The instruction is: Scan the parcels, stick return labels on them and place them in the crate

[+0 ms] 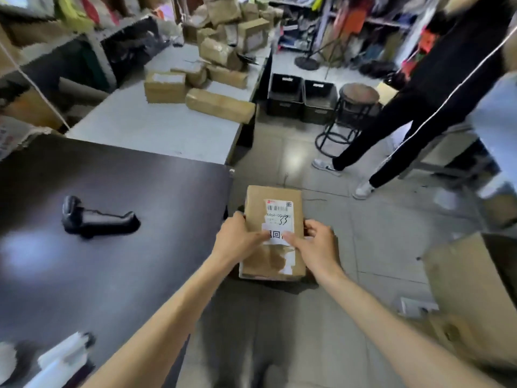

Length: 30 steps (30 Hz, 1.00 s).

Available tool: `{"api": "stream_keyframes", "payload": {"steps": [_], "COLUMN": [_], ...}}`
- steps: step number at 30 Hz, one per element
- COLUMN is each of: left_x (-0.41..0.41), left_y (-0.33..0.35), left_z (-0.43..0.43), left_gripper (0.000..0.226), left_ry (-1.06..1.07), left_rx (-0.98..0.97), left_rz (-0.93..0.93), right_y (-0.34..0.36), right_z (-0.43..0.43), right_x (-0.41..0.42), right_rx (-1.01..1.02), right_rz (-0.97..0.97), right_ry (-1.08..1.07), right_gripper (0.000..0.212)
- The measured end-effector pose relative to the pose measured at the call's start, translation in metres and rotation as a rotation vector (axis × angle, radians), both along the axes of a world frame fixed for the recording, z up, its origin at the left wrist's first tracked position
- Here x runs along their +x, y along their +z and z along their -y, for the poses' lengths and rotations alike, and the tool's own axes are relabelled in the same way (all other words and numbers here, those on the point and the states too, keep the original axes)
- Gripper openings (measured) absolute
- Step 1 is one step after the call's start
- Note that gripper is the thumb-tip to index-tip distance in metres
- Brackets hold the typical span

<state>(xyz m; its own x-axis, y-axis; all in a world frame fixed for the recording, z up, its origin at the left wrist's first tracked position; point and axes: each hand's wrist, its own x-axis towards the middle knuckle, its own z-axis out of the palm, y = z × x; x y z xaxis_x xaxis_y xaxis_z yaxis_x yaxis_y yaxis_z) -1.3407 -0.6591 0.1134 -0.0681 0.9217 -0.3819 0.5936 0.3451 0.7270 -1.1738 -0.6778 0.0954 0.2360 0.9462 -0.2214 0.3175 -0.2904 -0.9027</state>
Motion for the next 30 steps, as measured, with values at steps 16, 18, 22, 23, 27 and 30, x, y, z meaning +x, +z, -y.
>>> {"api": "stream_keyframes", "payload": {"steps": [16, 18, 22, 23, 27, 30], "left_x": [0.106, 0.108, 0.112, 0.113, 0.118, 0.12], "left_y": [-0.069, -0.083, -0.113, -0.124, -0.185, -0.245], "left_z": [-0.154, -0.183, -0.228, -0.237, -0.27, -0.292], "left_gripper": [0.056, 0.057, 0.06, 0.061, 0.062, 0.064], "left_ry": [-0.133, -0.148, -0.156, -0.157, -0.146, -0.15], "left_rx": [-0.056, -0.064, -0.096, -0.109, -0.18, -0.206], "left_rz": [0.045, 0.057, 0.059, 0.06, 0.016, 0.006], "right_y": [-0.059, -0.07, -0.095, -0.106, -0.167, -0.233], "right_z": [-0.133, -0.16, -0.203, -0.212, -0.247, -0.269], "right_x": [0.101, 0.102, 0.103, 0.104, 0.108, 0.108], "right_rx": [-0.14, -0.152, -0.191, -0.206, -0.278, -0.33], "right_rz": [0.046, 0.051, 0.093, 0.106, 0.163, 0.164], "right_ry": [-0.137, -0.155, -0.16, -0.152, -0.115, -0.089], "right_gripper": [0.02, 0.019, 0.02, 0.02, 0.03, 0.035]}}
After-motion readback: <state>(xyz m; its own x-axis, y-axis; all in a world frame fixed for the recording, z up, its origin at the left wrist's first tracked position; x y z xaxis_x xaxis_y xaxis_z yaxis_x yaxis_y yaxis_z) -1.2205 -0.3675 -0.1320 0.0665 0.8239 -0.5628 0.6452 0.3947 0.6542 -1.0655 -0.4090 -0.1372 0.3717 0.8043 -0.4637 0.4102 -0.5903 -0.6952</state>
